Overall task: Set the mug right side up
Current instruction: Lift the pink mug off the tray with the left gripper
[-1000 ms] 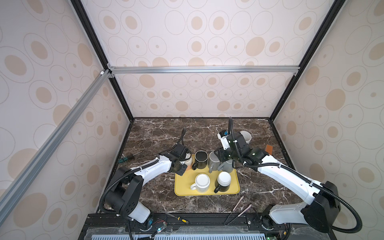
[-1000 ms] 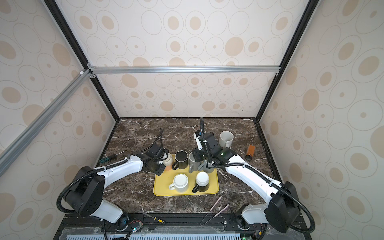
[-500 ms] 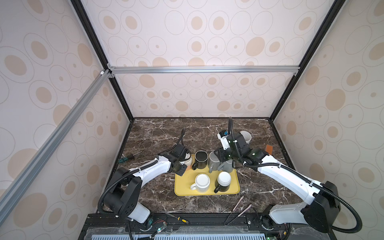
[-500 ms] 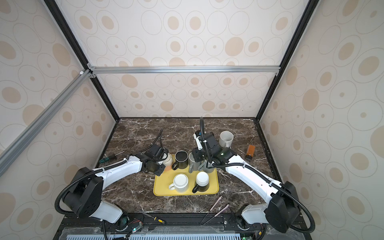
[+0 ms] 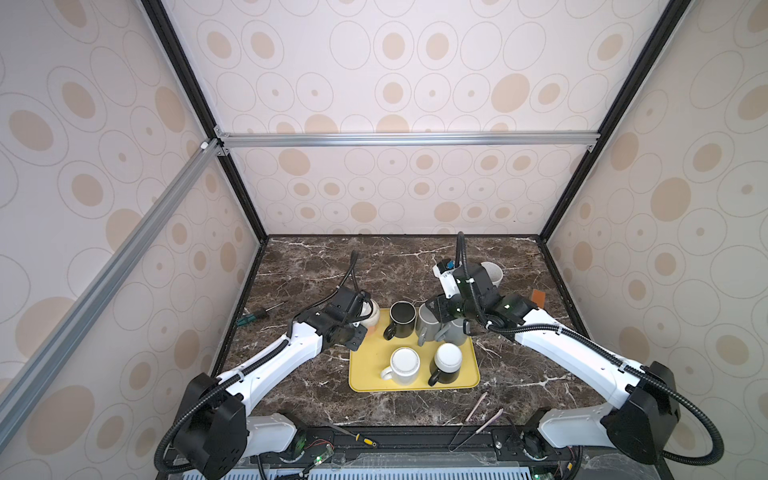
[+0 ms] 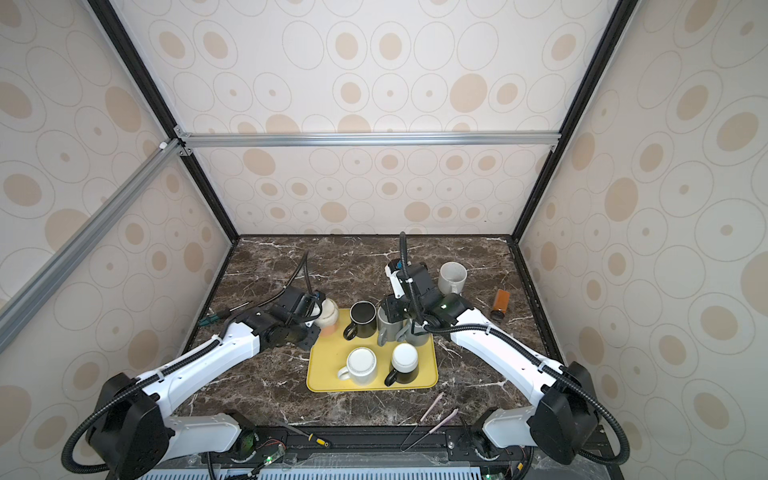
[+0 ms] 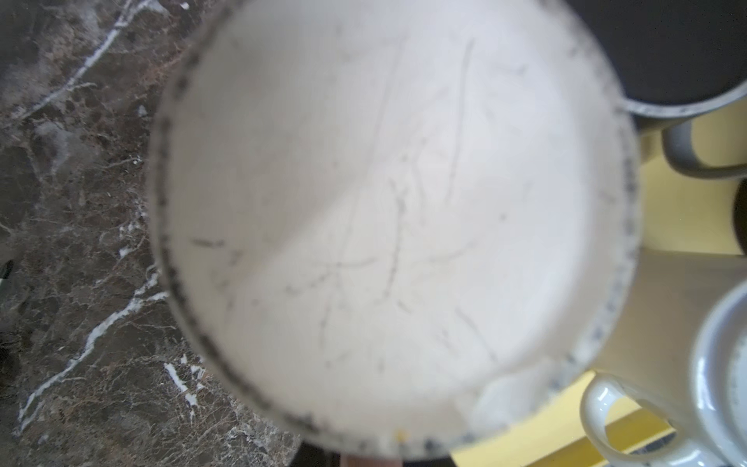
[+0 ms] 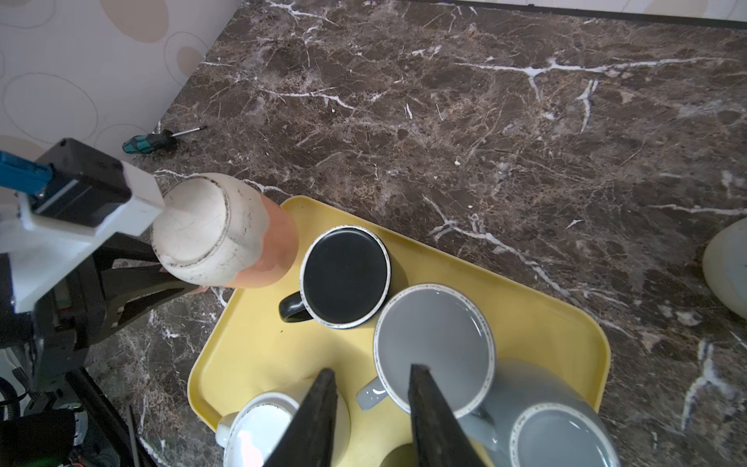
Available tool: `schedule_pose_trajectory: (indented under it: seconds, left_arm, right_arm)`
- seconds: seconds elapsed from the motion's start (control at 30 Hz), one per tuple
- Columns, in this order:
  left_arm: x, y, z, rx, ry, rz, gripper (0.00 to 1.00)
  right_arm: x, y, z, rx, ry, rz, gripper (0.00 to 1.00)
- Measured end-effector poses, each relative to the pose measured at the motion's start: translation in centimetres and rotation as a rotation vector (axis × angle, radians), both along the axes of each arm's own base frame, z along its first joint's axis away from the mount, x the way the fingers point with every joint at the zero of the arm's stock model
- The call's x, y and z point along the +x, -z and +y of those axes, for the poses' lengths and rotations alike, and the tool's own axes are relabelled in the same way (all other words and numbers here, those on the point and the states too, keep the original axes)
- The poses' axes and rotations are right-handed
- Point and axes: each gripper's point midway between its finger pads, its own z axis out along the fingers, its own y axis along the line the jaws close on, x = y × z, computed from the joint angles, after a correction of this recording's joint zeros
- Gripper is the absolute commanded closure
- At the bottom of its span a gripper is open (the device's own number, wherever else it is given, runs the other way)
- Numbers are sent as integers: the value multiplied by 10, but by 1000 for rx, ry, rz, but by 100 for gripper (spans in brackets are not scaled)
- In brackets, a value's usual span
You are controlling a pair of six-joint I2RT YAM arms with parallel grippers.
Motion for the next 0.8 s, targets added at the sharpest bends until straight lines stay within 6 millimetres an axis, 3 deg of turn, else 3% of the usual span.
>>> schedule_pose_trajectory:
  seconds: [0.17,0.47,0.63,0.8]
  left_arm:
    - [0,-32,-6,-86,-8,-59,100]
    - [26,-128,-52,-445,5,-267,100]
    - [38,-166,-75,-674,3,-342,100]
    - [40,-199,-86,-906,15,-379,100]
  right_arm:
    - [1,-11,6,35,-11,-8,67]
    - [0,-44,19,154,-47,-45,66]
    - [-6,-93,14,297,-64,-141,64]
    - [-12,-136,4,440,-83,-216,60]
